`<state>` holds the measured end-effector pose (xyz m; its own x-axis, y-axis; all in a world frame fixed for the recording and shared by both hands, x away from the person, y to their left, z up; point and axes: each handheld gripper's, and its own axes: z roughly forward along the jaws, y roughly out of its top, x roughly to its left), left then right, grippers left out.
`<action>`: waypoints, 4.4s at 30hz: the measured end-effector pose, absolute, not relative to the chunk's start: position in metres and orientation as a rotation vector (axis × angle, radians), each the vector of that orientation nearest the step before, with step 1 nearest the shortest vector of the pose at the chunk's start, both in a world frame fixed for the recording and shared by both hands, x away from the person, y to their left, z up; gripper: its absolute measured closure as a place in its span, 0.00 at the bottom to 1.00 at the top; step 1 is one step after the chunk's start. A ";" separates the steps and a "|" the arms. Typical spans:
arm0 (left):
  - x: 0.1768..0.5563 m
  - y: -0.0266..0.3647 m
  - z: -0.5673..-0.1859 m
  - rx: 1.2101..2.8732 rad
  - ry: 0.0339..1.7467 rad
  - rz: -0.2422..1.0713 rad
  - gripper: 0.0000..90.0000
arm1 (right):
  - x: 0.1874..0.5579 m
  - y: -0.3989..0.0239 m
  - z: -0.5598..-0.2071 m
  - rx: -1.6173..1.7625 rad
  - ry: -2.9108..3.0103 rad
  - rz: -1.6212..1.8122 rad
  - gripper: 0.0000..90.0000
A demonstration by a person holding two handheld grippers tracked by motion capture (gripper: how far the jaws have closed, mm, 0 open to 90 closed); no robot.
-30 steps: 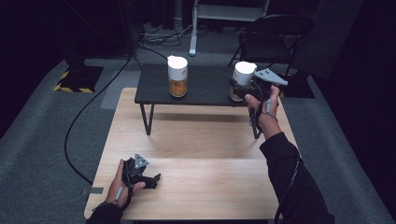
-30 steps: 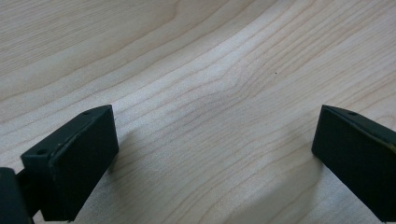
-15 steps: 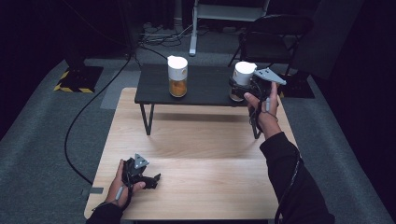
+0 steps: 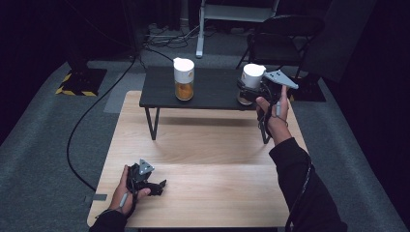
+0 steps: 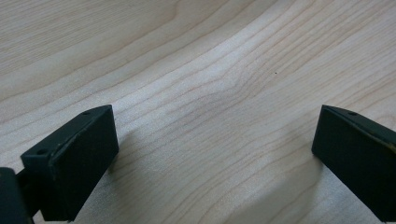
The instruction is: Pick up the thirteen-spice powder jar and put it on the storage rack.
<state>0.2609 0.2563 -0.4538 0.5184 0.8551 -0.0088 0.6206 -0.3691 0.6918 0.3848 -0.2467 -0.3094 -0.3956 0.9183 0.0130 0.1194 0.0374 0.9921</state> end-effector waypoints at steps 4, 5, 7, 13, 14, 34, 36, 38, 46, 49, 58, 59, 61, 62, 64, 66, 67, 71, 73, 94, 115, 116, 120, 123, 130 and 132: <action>0.261 0.256 -0.454 2.116 1.196 0.469 0.01 | 0.380 -0.246 -0.308 1.055 1.602 1.412 0.01; 0.261 0.256 -0.454 2.117 1.196 0.469 0.01 | 0.378 -0.246 -0.308 1.048 1.597 1.404 0.01; 0.261 0.256 -0.454 2.117 1.197 0.469 0.01 | 0.374 -0.244 -0.308 1.038 1.578 1.378 0.01; 0.261 0.256 -0.454 2.117 1.196 0.469 0.00 | 0.362 -0.245 -0.311 0.982 1.550 1.351 0.01; 0.261 0.256 -0.454 2.117 1.196 0.469 0.00 | 0.360 -0.246 -0.311 0.965 1.554 1.353 0.01; 0.261 0.256 -0.454 2.117 1.196 0.469 0.01 | 0.329 -0.265 -0.336 0.789 1.578 1.374 0.01; 0.261 0.256 -0.454 2.117 1.196 0.469 0.01 | 0.324 -0.267 -0.340 0.761 1.581 1.362 0.01; 0.261 0.256 -0.454 2.117 1.196 0.469 0.01 | 0.319 -0.269 -0.343 0.737 1.592 1.360 0.01; 0.261 0.256 -0.454 2.117 1.196 0.470 0.01 | 0.303 -0.275 -0.361 0.658 1.650 1.331 0.01; 0.261 0.256 -0.454 2.117 1.196 0.470 0.01 | 0.298 -0.275 -0.368 0.633 1.675 1.311 0.01; 0.261 0.256 -0.454 2.117 1.196 0.470 0.01 | 0.287 -0.279 -0.392 0.579 1.718 1.301 0.01; 0.261 0.256 -0.454 2.117 1.196 0.469 0.01 | 0.286 -0.278 -0.395 0.570 1.727 1.292 0.01; 0.261 0.256 -0.454 2.116 1.196 0.470 0.01 | 0.284 -0.278 -0.400 0.553 1.750 1.278 0.01; 0.261 0.256 -0.454 2.117 1.196 0.470 0.01 | 0.283 -0.278 -0.403 0.545 1.762 1.265 0.01; 0.261 0.256 -0.454 2.117 1.196 0.469 0.01 | 0.282 -0.277 -0.409 0.538 1.779 1.249 0.01; 0.261 0.256 -0.454 2.117 1.196 0.469 0.01 | 0.281 -0.276 -0.414 0.538 1.797 1.238 0.01; 0.261 0.256 -0.454 2.117 1.196 0.469 0.01 | 0.281 -0.275 -0.416 0.535 1.806 1.229 0.01; 0.261 0.256 -0.454 2.117 1.196 0.469 0.01 | 0.279 -0.273 -0.427 0.531 1.839 1.197 0.01; 0.261 0.256 -0.454 2.117 1.196 0.469 0.01 | 0.277 -0.272 -0.431 0.525 1.858 1.171 0.01; 0.261 0.256 -0.454 2.117 1.196 0.470 0.01 | 0.267 -0.286 -0.467 0.628 2.027 1.020 0.01; 0.261 0.256 -0.453 2.120 1.194 0.468 0.01 | 0.259 -0.328 -0.475 0.880 2.056 0.920 0.01; 0.261 0.256 -0.453 2.120 1.194 0.468 0.01 | 0.259 -0.330 -0.475 0.895 2.057 0.919 0.01; 0.261 0.256 -0.453 2.120 1.194 0.468 0.01 | 0.259 -0.338 -0.474 0.937 2.065 0.907 0.01; 0.261 0.256 -0.453 2.121 1.193 0.469 0.01 | 0.260 -0.343 -0.474 0.967 2.073 0.903 0.01; 0.262 0.256 -0.453 2.121 1.193 0.469 0.01 | 0.267 -0.349 -0.470 1.040 2.097 0.878 0.01; 0.261 0.256 -0.453 2.121 1.193 0.469 0.01 | 0.272 -0.350 -0.466 1.068 2.127 0.849 0.01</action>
<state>0.2615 0.2560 -0.4534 0.5216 0.8532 -0.0066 0.6202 -0.3738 0.6896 0.2721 -0.3502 -0.4662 -0.4926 0.8401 -0.2269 0.4528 0.4701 0.7576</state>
